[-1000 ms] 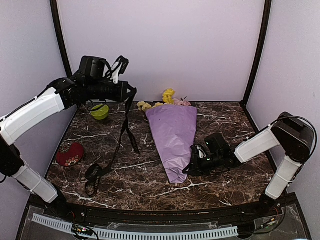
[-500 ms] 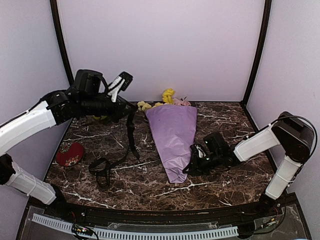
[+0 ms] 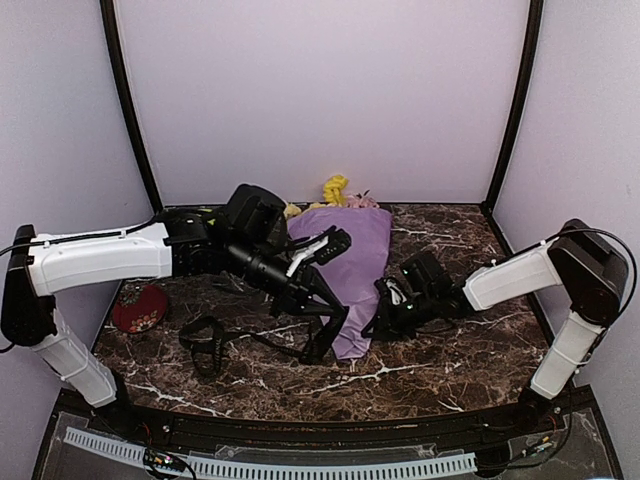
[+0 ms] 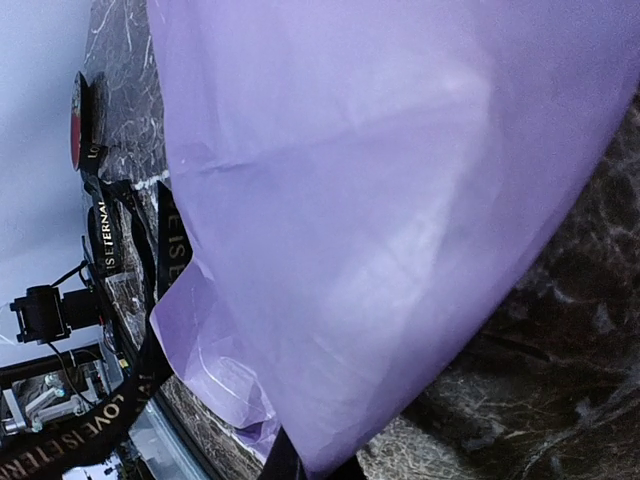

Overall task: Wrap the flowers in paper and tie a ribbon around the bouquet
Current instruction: Place the ribbon at the center of the board.

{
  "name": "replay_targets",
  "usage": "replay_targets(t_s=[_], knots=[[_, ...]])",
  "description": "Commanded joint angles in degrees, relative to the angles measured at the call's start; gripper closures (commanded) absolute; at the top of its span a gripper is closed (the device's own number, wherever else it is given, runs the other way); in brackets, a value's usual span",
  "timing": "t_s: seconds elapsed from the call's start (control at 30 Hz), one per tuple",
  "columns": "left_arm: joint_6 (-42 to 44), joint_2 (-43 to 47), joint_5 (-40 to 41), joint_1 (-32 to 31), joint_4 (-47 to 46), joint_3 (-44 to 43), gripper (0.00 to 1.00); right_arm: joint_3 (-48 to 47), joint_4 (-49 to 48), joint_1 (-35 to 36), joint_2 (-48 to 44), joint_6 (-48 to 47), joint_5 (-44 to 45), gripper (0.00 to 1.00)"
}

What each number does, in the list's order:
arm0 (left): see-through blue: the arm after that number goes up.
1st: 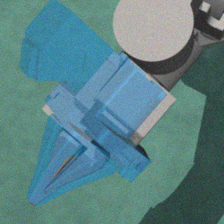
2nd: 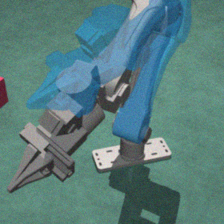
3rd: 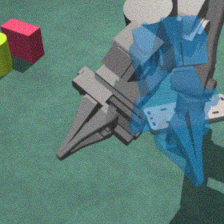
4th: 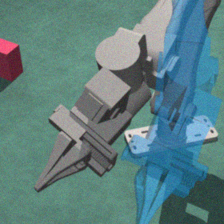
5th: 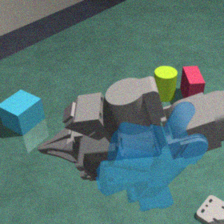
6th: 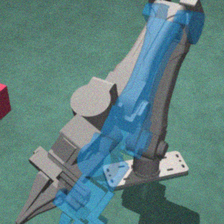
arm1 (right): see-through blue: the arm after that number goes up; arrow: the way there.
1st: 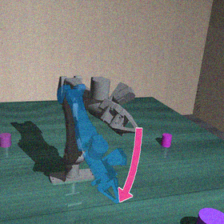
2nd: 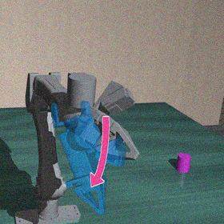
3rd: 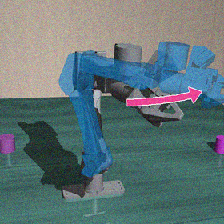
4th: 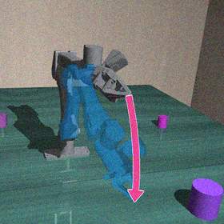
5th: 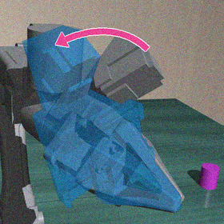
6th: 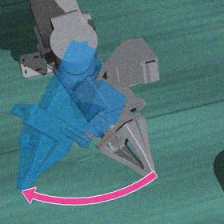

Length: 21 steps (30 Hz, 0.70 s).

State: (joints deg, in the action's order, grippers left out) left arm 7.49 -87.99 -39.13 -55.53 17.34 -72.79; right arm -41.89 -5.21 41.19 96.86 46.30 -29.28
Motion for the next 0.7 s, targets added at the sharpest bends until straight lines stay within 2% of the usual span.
replay_targets(t_s=[0.0, 0.23, 0.3, 0.4, 0.53, 0.67], knots=[[5.6, -4.7, -5.6, -2.8, -1.7, -3.1, 1.00, -3.5, 2.8, -0.4, -0.8, -2.9, 2.2, 1.00], [10.7, -15.7, -0.4, -7.9, -1.2, -12.8, 1.00, -3.4, 4.1, -0.5, -2.3, -3.5, 3.0, 1.00], [10.3, -17.5, 0.6, -7.9, -1.5, -13.2, 0.96, -3.6, 4.5, -0.5, -2.5, -3.9, 3.3, 1.00], [10.5, -18.8, 2.1, -7.9, -0.7, -13.5, 0.70, -4.1, 5.1, -0.5, -2.4, -4.3, 3.5, 1.00], [11.2, -17.2, 4.5, -7.9, 0.0, -12.5, 0.45, -4.1, 4.9, -0.5, -2.1, -4.2, 3.4, 1.00], [11.1, -12.5, 11.1, -7.3, -0.2, -8.0, 0.38, -4.3, 4.9, -0.5, -2.0, -4.2, 3.2, 1.00]])
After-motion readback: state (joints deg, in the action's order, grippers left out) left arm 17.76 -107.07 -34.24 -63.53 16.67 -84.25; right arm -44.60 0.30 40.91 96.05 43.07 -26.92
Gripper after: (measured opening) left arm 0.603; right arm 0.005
